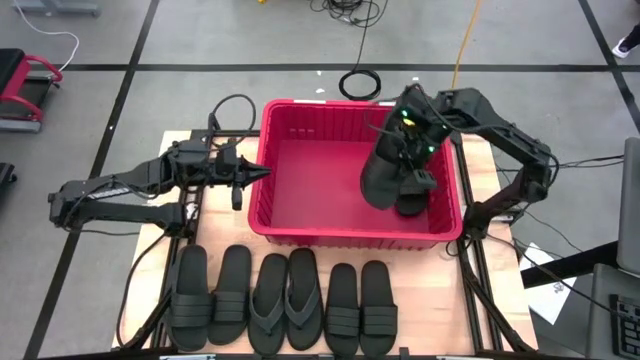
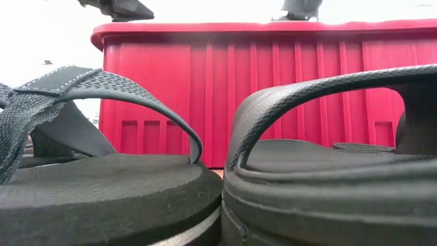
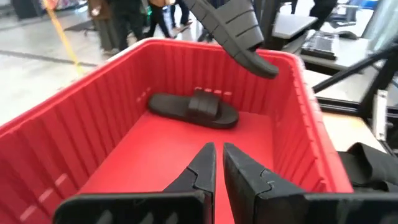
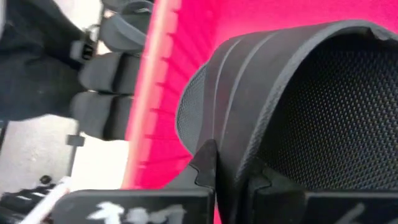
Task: Pick and place slides into bin
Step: Put the slide into the bin
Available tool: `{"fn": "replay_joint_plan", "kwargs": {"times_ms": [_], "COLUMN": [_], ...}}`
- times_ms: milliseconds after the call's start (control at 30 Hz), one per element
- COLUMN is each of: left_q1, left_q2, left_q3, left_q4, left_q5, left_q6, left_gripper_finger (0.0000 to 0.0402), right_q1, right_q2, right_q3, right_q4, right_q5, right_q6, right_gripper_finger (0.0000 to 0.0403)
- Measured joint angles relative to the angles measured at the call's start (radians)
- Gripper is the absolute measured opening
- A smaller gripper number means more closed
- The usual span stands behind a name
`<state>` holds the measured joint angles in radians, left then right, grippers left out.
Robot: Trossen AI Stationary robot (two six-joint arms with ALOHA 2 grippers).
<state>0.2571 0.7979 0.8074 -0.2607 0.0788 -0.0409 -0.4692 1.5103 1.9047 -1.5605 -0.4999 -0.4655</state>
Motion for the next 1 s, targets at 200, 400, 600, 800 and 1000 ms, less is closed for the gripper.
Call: {"fn": "replay_joint_plan", "kwargs": {"times_ms": [200,400,600,800,1000], "left_q1": [0.062,0.080,0.084,0.084,0.084], "left_q2": [0.000,0.000,0.000,0.000,0.000], "left_q3": [0.000,0.000,0.000,0.000,0.000], "left_q4": [-0.023,-0.023,-0.024,-0.028,-0.029], "left_q5": [0.000,-0.001,-0.041,-0.054,-0.054], "left_q6": [-0.024,-0.036,-0.045,-0.070,-0.073], "left_gripper_finger": [0.0026,0.0026,0.0026,0.0026,0.0026], "right_q1": [-0.196,-0.280,-0.253,-0.249,-0.229], "right_q2": [0.082,0.185,0.220,0.226,0.224], "right_q3": [0.000,0.000,-0.073,-0.205,-0.317], "right_q4": [0.073,0.011,-0.008,-0.004,-0.001], "right_q5": [-0.004,-0.082,0.049,0.088,0.069], "right_q6": [-0.168,-0.349,-0.532,-0.568,-0.504], "right_gripper_finger": [0.0008,0.0008,0.0008,0.0005,0.0004]}}
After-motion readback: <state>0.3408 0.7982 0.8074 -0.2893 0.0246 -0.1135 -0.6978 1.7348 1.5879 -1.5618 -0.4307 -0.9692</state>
